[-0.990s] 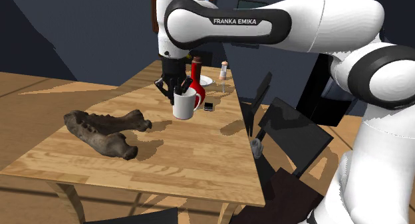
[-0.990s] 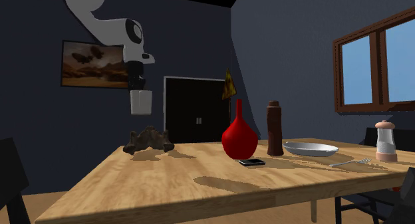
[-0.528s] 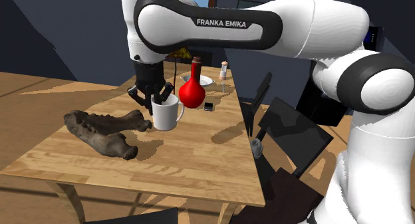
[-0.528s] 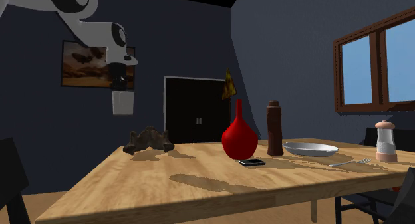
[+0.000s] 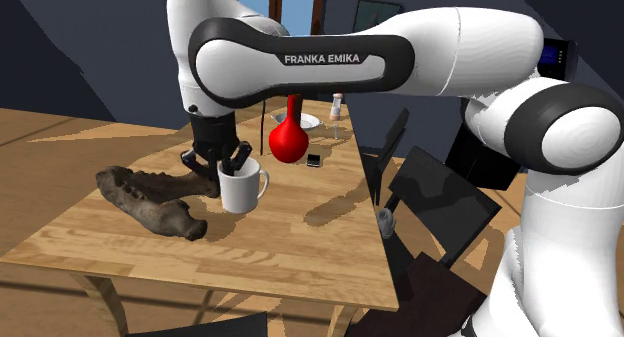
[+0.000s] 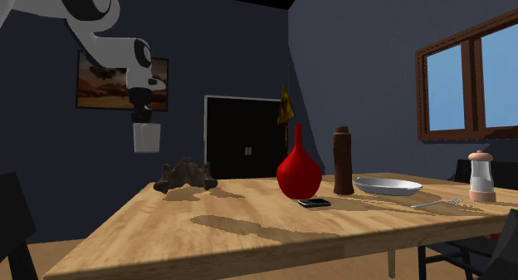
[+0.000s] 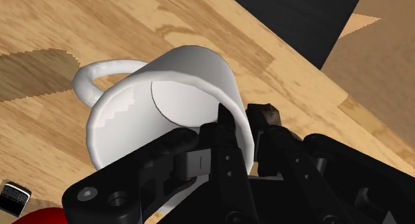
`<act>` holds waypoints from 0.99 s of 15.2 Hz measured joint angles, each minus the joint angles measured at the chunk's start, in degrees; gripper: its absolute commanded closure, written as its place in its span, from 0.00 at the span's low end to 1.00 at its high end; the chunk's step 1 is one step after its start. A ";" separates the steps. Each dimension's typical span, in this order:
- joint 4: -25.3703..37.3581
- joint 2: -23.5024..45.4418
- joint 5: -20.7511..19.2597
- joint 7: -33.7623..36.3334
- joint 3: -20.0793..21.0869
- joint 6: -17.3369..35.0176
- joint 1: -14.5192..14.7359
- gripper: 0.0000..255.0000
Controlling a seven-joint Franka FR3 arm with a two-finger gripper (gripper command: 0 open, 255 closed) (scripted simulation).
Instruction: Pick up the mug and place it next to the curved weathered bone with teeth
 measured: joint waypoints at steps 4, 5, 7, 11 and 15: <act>-3.55 -0.29 0.00 0.40 0.00 3.24 -0.10 1.00; -4.34 -0.31 -0.02 0.46 -0.01 4.00 -0.14 1.00; -6.04 -0.44 -0.01 0.53 -0.06 5.59 -0.28 1.00; -8.88 -0.27 -0.15 0.75 -0.14 8.58 -0.42 1.00; -11.82 -0.08 -0.30 1.06 -0.22 11.68 -0.53 1.00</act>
